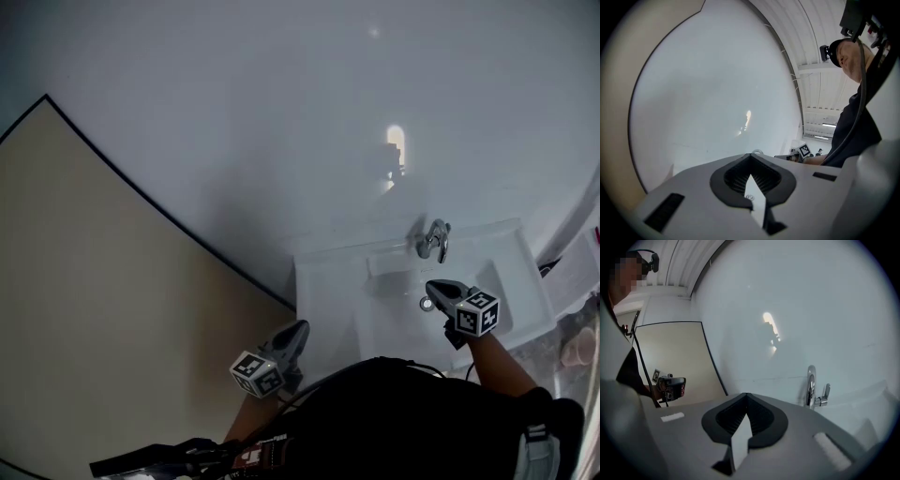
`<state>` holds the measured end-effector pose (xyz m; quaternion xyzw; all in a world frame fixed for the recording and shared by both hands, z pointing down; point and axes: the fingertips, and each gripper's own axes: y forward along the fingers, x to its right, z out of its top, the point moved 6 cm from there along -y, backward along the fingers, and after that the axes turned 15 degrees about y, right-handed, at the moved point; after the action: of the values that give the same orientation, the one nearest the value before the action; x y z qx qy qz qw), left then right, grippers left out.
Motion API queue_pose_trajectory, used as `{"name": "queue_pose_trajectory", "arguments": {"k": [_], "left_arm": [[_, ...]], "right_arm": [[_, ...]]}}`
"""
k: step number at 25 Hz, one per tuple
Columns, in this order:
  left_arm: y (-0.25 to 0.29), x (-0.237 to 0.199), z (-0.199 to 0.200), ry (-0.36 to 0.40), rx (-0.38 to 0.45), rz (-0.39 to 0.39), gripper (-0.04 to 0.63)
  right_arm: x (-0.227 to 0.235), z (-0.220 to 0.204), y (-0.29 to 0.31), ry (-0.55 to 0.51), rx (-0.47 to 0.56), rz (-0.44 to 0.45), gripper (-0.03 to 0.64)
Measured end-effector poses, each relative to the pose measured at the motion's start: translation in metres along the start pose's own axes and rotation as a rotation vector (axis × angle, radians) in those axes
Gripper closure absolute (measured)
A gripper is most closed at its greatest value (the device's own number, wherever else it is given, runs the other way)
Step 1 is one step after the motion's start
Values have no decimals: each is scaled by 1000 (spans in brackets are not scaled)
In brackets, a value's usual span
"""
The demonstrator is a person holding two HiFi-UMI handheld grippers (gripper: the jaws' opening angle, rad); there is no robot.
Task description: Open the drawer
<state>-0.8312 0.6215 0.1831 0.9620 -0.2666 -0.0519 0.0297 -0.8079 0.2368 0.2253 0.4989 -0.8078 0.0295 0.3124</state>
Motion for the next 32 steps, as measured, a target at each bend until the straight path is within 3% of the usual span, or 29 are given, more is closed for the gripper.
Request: {"name": "queue_pose_trajectory", "arguments": {"k": [4,10,17,23,32], "left_arm": [[-2,-48,6,-1,-5,-76,604],[-7,-102,-1,-34,-5,-153,604],[0,-117,-26,-87,0,-229,604],[39,-95,-24,-45,-22,-304,604],[114,-8,-16,41,-68,-357,604]], "right_arm": [[-23,6,19,9,44,-72,615],[-53,-2,55,5,32,-146,615],[-67,-18,65,3,6,-211,615],[-43,-15,42,16,50,-247,615],[23,-21,-34,22,105,-258,615]]}}
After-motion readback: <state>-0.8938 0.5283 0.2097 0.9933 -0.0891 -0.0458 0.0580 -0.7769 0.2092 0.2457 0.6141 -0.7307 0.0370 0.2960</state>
